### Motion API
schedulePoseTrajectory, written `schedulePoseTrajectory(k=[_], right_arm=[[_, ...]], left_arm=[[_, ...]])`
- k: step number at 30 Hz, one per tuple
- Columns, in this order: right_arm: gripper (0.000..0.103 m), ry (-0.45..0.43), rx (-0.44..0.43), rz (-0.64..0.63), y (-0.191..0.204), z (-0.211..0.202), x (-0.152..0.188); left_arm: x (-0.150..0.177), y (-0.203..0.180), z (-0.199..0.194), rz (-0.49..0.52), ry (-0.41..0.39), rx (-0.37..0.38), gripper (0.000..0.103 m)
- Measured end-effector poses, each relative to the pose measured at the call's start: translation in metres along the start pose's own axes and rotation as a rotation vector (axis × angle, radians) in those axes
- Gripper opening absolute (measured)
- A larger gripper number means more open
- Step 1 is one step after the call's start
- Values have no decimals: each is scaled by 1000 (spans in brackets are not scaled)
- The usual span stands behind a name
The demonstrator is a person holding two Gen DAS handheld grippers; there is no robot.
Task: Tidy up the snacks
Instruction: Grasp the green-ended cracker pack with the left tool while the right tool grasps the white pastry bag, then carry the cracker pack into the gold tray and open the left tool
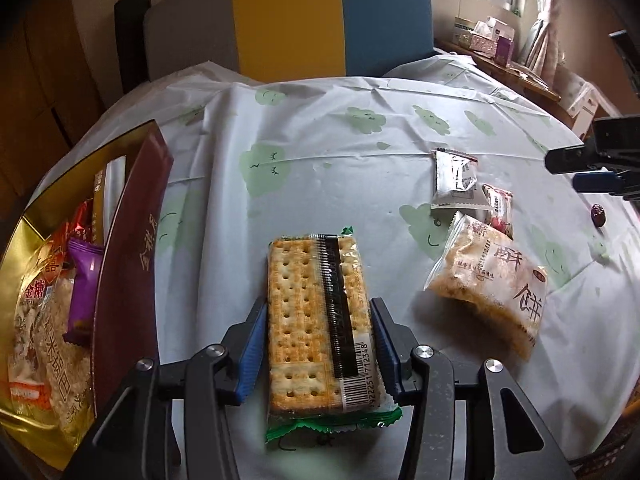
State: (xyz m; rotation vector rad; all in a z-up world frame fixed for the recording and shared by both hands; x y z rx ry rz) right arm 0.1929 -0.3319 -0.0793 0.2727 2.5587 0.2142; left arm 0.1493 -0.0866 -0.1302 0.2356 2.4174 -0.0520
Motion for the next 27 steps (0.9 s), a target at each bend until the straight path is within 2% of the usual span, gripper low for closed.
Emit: schedulePoseTrajectory(k=[5,9,11,17,19,20,21,27], right_arm=[[62,42,-102,5,23,3,3],[62,66,-145,3,51,14,-5],[62,100,-133,-9,64,28,-9],[62,199,-7,-22,83,80,-12],[62,175,17,-47,88,87,-15],[58,164,30,-70,91,90,-16],[35,151,43,-95,94,91,-18],[34,75,43,-240,108,66,-25]], left_arm=[[5,4,-3,-5,-43,31,50],[5,4,-3,-15,-65,37,50],[6,5,-4,-20,-70,40,50],[6,6,-5,-36,-74,53,50],[7,6,-5,-37,-76,55,50],[7,6,-5,-36,-77,55,50],[7,6,-5,-35,-78,57,50],[7,6,-4,-33,-83,56,50]])
Point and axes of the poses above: each gripper's, at about its wrist camera, not at the fingertips, and z roughly the way its jaws point, y to its left, x to its underside, the point moved 5 cm from there along z, roughly the way its jaws point, and after that the axes turned 5 degrees about -y, right-handed, at the moved point
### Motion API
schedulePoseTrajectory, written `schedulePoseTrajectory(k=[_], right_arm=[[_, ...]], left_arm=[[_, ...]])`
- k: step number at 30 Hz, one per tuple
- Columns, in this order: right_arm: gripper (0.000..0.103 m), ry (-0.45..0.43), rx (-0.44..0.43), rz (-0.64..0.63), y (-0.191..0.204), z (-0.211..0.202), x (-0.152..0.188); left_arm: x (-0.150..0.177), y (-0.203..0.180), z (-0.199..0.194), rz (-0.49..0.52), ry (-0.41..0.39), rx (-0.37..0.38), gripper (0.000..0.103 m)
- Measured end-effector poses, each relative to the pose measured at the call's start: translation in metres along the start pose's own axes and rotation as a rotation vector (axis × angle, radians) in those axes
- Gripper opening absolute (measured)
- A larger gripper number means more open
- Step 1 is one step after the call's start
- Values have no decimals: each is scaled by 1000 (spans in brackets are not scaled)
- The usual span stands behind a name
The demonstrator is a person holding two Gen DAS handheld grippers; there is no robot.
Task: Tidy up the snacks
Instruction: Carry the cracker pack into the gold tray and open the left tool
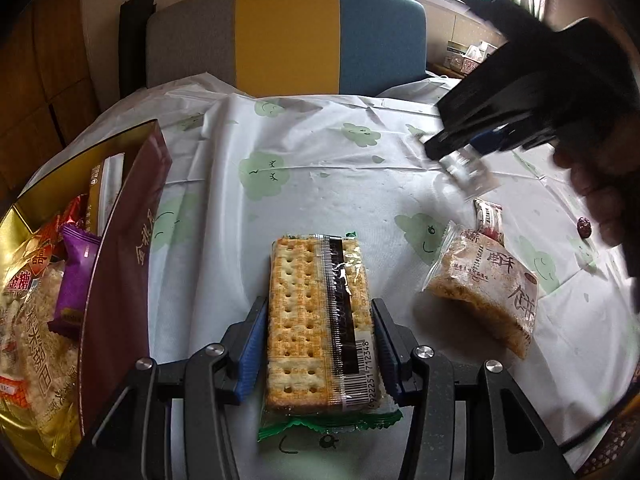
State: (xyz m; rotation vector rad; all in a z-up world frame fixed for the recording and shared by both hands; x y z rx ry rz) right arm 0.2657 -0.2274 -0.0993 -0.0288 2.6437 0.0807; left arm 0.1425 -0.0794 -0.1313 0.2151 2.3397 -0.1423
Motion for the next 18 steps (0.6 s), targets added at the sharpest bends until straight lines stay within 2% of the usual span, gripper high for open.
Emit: schedulePoseTrajectory(k=[3,7,10,14,18], right_arm=[[34,-31,-10,-24,-12,-25,1],[34,-5,29,-32,-46,-42,15],[34,52,76,-13,-74,-37,35],[34,149,73,49,-98,-15,66],[36,140,67,63,-100,-15,67]], left_arm=[[0,0,0,1,-1,-1,50],[0,0,0,0,-4,-6,50],[1,0,-1,0,-2,-11,50],[1,-1,-1,8,4,-12,50],[-1,-2,0,19,13,-21,49]])
Point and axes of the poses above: each gripper's, at about its wrist camera, not at the fingertips, and z roughly the way its jaws point, y to its left, x to its underside, the point moved 5 cm from there along z, roughly the way its jaws point, and after that the axes turned 5 degrees about -y, right-handed, at the moved point
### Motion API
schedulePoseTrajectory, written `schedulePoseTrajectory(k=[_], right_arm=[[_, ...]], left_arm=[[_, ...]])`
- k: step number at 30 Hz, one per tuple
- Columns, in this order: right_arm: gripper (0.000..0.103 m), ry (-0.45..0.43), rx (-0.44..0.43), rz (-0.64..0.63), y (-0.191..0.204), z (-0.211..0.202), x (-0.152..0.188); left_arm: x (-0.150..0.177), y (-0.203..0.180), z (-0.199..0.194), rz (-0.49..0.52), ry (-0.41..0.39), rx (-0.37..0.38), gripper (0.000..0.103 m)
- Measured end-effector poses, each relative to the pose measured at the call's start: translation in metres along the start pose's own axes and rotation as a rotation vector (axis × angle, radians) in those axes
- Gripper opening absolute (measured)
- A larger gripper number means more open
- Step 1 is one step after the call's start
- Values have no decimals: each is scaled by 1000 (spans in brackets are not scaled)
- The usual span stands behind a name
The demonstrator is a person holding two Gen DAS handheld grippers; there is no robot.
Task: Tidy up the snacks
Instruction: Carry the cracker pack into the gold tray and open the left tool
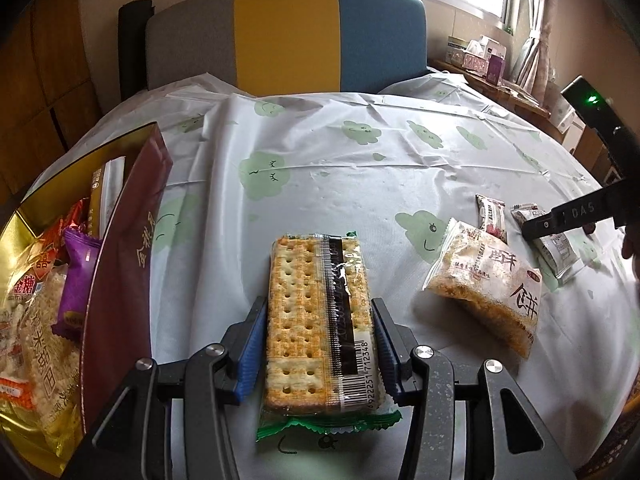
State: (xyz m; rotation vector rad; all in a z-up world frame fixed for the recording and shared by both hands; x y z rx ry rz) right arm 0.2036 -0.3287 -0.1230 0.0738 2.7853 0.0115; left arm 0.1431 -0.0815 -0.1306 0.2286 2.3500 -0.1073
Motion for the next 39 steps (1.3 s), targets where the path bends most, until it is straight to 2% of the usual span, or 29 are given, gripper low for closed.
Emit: schedulePoseTrajectory(k=[6,11,16,19,22,25,29,33,35,37,39], right_arm=[[37,-12,15,-34,7,-1,0],[37,-30,52,-98,17,-4,4],[37,-34,53,-96,20,-6,7],[37,-38,64,-110,21,-9,9],[36,-42,73,-128,18,-11,8],[36,-43,77,-135,23,-9,10],[36,-46,84,-143,31,-3,13],[36,-53,97,-159,38,-2,16],[36,-54,101,-163,41,-2,18],[36,-54,100,-161,43,0,20],[36,-54,100,-161,46,0,21]], left_arm=[[-5,1,-5,-24,37,19,47],[-18,8,-39,-47,-16,42,47],[-33,49,-68,-145,-39,28,48],[-37,89,-77,-240,-40,9,48],[-37,136,-80,-315,-34,-45,48],[-37,187,-75,-367,-18,-130,48],[-41,233,-60,-374,13,-198,48],[-41,257,-37,-358,57,-231,48],[-35,264,-32,-384,86,-264,50],[-31,265,-32,-403,81,-272,52],[-25,264,-39,-413,64,-316,51]])
Point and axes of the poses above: each gripper's, at about its wrist camera, not at the fingertips, and z roughly the way its jaws point, y to its left, x to its underside, the point moved 5 cm from there along z, roughly the way its jaws point, and after that the axes turned 5 degrees about -y, right-handed, at the moved point
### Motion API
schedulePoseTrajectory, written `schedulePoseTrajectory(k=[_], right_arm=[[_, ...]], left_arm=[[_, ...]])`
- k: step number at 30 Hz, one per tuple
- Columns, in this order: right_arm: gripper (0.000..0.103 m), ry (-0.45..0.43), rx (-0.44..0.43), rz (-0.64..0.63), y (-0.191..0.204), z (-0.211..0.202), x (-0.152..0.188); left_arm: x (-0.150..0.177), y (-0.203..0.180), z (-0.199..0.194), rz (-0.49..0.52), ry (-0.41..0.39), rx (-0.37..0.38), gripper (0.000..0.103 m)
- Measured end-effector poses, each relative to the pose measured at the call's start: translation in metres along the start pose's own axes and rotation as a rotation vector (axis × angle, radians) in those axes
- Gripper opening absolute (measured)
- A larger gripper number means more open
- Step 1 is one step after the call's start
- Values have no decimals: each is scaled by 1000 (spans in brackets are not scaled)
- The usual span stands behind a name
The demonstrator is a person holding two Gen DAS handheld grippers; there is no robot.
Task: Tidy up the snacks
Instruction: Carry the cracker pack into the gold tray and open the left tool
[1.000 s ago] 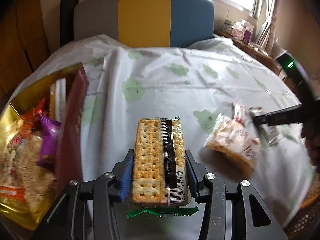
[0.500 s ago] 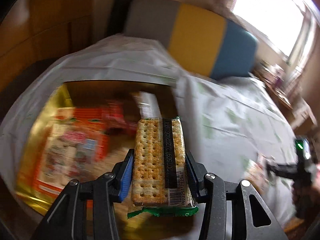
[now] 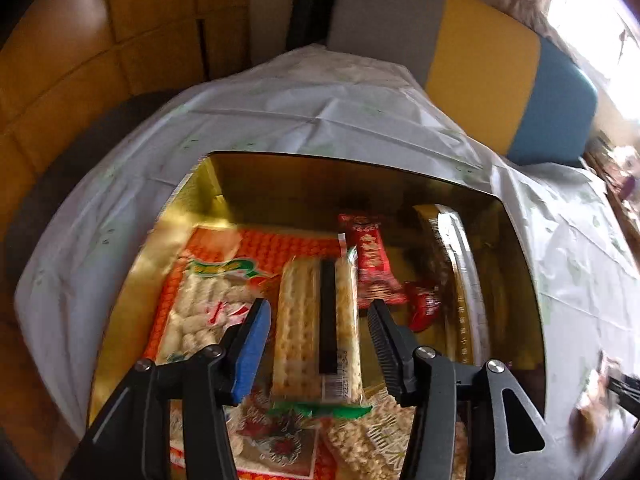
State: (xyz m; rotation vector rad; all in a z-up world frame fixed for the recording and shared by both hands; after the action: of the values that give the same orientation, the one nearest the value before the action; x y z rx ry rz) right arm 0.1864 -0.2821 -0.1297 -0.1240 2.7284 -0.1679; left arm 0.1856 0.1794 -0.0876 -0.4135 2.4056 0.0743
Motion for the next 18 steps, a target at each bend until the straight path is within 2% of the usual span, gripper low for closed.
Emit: schedulePoseTrajectory(k=[9,18], right_arm=[[36,-3,8,-14,0,0,1],[36,-13,28,-40,8,-3,4]], left_arm=[[24,-22,-47,19,-79,10,51],[46,-40,-82,24,-100,46,51]])
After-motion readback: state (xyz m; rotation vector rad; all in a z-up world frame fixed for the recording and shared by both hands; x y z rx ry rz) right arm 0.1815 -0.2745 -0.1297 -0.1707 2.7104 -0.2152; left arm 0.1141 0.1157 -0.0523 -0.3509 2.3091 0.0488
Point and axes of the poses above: each gripper's, at about its wrist camera, not at the fingertips, and z roughly the way its jaws point, y to its left, x to its underside, the point moved 5 cm from there along z, roughly the way its jaws point, and after that the axes turned 5 degrees about -y, right-handed, at the moved point
